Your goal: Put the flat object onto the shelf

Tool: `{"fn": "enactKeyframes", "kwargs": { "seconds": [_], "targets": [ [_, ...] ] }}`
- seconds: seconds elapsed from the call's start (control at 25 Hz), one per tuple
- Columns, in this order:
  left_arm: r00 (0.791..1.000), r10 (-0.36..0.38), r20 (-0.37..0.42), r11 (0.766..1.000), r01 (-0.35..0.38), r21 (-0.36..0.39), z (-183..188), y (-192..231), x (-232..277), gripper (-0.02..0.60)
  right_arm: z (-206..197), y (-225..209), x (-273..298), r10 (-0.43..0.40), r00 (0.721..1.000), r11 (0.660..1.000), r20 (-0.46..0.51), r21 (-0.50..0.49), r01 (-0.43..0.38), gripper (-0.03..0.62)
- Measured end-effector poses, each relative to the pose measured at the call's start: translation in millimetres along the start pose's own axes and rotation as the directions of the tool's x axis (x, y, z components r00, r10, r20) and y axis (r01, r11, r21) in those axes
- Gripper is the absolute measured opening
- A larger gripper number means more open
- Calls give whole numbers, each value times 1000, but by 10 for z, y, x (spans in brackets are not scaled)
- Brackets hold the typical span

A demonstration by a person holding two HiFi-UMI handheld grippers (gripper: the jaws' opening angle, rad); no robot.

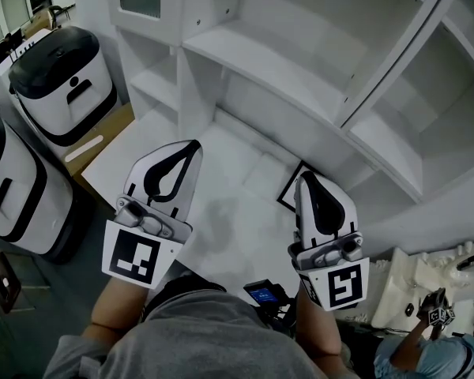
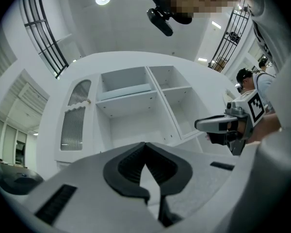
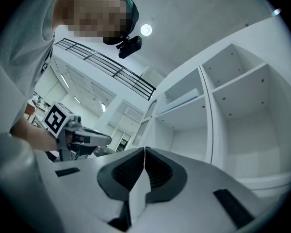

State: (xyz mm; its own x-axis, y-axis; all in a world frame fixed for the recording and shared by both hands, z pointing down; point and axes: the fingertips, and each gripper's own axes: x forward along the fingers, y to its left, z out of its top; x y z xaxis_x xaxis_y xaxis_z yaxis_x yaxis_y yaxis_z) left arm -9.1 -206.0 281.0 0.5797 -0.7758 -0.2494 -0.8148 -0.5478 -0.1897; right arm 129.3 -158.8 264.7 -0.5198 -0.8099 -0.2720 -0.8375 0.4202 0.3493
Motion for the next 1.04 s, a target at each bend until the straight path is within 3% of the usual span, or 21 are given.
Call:
{"fn": "enactKeyframes", "kwargs": {
  "seconds": [1.04],
  "targets": [
    [999, 33, -14, 999, -33, -9, -92, 16, -19, 6, -209, -97, 25, -34, 999, 999, -2, 14, 34, 28]
  ]
}}
